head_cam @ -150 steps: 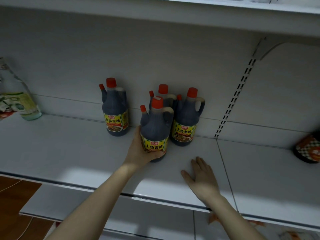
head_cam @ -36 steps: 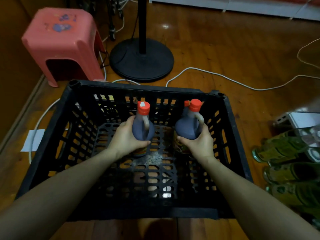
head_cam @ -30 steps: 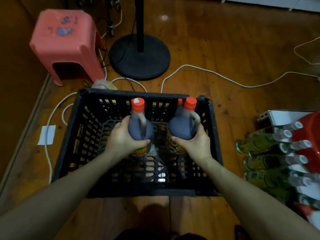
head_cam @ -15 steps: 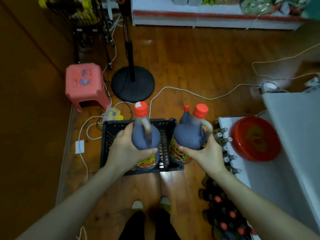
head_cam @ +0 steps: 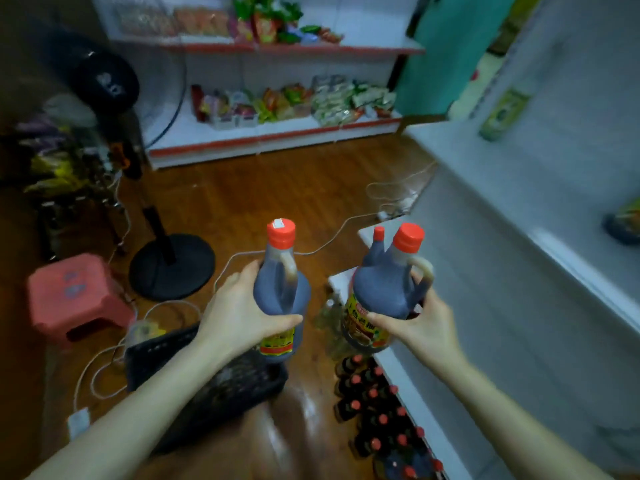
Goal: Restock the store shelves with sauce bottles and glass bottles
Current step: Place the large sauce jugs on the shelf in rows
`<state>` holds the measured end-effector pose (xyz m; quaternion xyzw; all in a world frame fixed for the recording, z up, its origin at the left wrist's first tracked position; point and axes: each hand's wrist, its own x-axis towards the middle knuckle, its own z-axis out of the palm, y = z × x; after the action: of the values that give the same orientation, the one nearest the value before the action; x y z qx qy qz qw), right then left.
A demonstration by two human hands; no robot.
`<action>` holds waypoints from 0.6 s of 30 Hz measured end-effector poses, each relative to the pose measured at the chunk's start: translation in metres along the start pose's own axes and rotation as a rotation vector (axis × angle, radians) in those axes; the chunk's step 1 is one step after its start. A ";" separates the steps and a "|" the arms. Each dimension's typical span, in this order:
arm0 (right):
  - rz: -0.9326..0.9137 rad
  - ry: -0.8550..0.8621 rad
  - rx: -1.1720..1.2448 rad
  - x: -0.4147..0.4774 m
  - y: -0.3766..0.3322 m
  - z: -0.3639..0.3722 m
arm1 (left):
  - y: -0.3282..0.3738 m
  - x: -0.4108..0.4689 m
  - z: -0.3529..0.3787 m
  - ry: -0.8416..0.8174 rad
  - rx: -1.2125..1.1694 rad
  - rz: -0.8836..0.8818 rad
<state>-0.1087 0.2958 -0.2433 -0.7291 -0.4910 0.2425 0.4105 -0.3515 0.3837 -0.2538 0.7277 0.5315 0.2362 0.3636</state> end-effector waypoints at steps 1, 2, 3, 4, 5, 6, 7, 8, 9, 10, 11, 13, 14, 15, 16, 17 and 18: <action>-0.009 0.023 -0.006 -0.005 -0.001 -0.019 | 0.017 -0.001 0.007 -0.016 0.010 0.028; -0.021 0.042 -0.008 -0.010 0.001 -0.038 | 0.034 -0.001 0.015 -0.029 0.023 0.052; -0.026 0.060 -0.003 -0.015 0.004 -0.057 | 0.051 -0.002 0.024 -0.039 0.039 0.079; -0.031 0.073 0.005 -0.019 0.008 -0.076 | 0.068 -0.003 0.033 -0.052 0.050 0.109; -0.033 0.082 0.009 -0.023 0.013 -0.096 | 0.084 -0.004 0.043 -0.064 0.055 0.137; -0.037 0.091 0.016 -0.027 0.017 -0.116 | 0.101 -0.005 0.054 -0.073 0.054 0.164; -0.038 0.102 0.023 -0.031 0.022 -0.136 | 0.118 -0.005 0.065 -0.079 0.046 0.184; -0.042 0.110 0.029 -0.035 0.026 -0.155 | 0.135 -0.006 0.077 -0.079 0.035 0.201; -0.045 0.123 0.034 -0.040 0.030 -0.175 | 0.150 -0.008 0.088 -0.078 0.026 0.219; -0.045 0.138 0.039 -0.045 0.033 -0.193 | 0.166 -0.009 0.099 -0.076 0.020 0.242; -0.045 0.158 0.039 -0.049 0.037 -0.212 | 0.181 -0.010 0.110 -0.075 0.015 0.265; -0.044 0.204 0.033 -0.056 0.044 -0.245 | 0.208 -0.012 0.131 -0.088 -0.005 0.309; -0.043 0.228 0.037 -0.060 0.046 -0.260 | 0.221 -0.012 0.140 -0.102 -0.019 0.328; -0.039 0.253 0.040 -0.063 0.049 -0.274 | 0.234 -0.012 0.148 -0.115 -0.033 0.344; -0.033 0.275 0.043 -0.066 0.052 -0.286 | 0.246 -0.012 0.156 -0.126 -0.046 0.367; -0.025 0.298 0.046 -0.069 0.054 -0.298 | 0.257 -0.010 0.164 -0.140 -0.059 0.394; -0.017 0.322 0.049 -0.072 0.056 -0.309 | 0.268 -0.009 0.171 -0.157 -0.068 0.426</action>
<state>0.1252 0.1088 -0.1255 -0.7441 -0.4191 0.1308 0.5035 -0.0684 0.2815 -0.1507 0.8269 0.3277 0.2681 0.3700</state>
